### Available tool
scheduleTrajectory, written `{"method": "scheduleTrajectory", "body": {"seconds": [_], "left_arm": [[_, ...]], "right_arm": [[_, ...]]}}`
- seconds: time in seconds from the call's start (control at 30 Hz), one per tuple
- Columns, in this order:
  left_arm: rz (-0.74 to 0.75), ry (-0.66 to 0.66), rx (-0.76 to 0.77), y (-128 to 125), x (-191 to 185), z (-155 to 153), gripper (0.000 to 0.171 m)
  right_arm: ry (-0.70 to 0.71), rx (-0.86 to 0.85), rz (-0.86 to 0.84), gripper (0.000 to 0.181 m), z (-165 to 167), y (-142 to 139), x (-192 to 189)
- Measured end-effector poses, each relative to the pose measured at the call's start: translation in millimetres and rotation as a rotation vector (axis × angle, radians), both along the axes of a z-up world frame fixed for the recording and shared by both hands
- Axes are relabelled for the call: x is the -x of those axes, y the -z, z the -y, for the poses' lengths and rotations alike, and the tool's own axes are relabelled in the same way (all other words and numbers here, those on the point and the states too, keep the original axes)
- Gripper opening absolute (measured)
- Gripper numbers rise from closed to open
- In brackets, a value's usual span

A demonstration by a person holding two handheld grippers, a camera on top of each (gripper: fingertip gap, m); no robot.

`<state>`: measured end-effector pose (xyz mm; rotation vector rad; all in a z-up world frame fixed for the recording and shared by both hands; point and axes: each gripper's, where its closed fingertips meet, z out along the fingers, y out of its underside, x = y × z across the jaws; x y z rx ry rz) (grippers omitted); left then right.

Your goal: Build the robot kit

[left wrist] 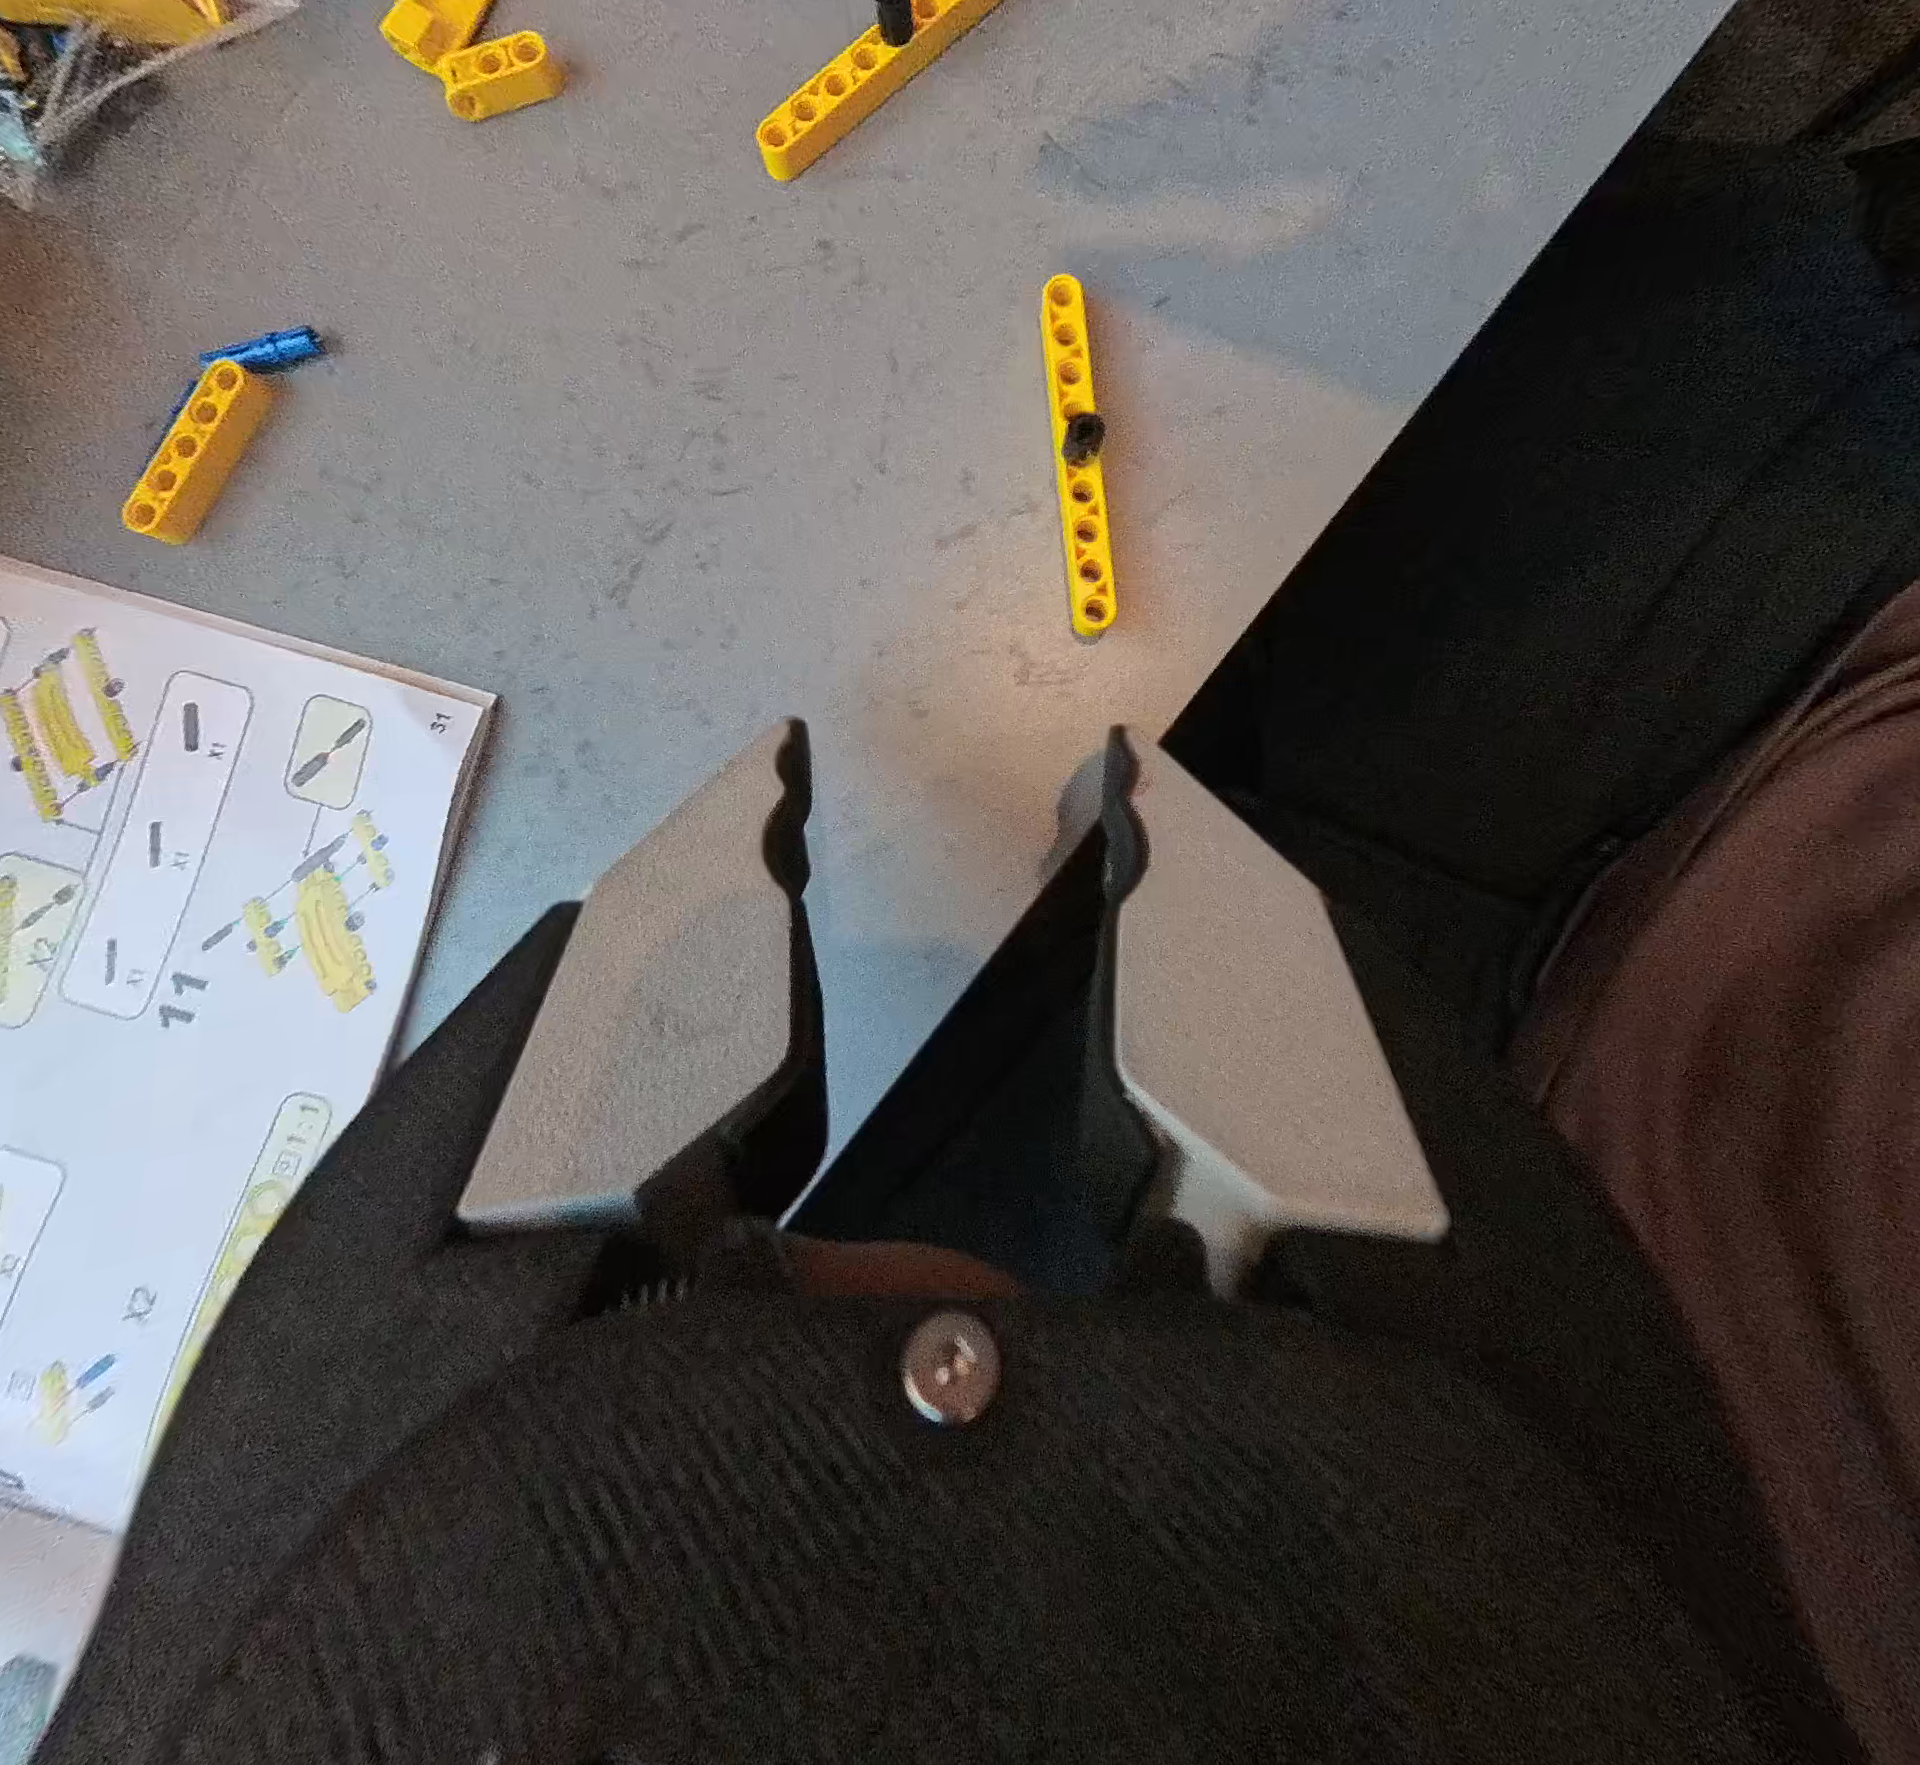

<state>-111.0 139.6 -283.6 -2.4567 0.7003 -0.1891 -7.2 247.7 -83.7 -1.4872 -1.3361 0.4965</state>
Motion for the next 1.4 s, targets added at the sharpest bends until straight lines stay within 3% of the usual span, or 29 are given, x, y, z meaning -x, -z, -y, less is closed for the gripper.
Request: {"method": "scheduleTrajectory", "body": {"seconds": [0.2, 0.4, 0.63, 0.77, 1.0, 1.23, 1.33, 1.4], "left_arm": [[-0.007, 0.069, 0.002, 10, -25, 0, 0.055], [0.063, 0.027, -0.063, 14, -52, -18, 0.054], [0.065, 0.004, -0.069, 13, -44, -21, 0.046], [0.086, 0.04, -0.093, 13, -47, -20, 0.008], [0.124, 0.062, -0.147, 12, -55, -26, 0.005], [0.145, 0.043, -0.188, 12, -51, -33, 0.025], [0.172, 0.026, -0.16, 10, -44, -33, 0.052], [0.223, 0.018, -0.185, 2, -40, -38, 0.058]], "right_arm": [[0.015, -0.011, 0.097, 0.026, -7, 23, 3], [-0.012, -0.02, 0.109, 0.026, -1, 25, 8], [-0.018, -0.033, 0.112, 0.026, 2, 22, 6], [-0.017, -0.009, 0.124, 0.026, 0, 29, 6], [0.02, 0.056, 0.275, 0.029, -10, 71, 6], [0.003, 0.083, 0.337, 0.03, -9, 94, 15], [0.0, 0.098, 0.34, 0.03, -10, 101, 18], [0.001, 0.114, 0.325, 0.03, -13, 104, 19]]}}
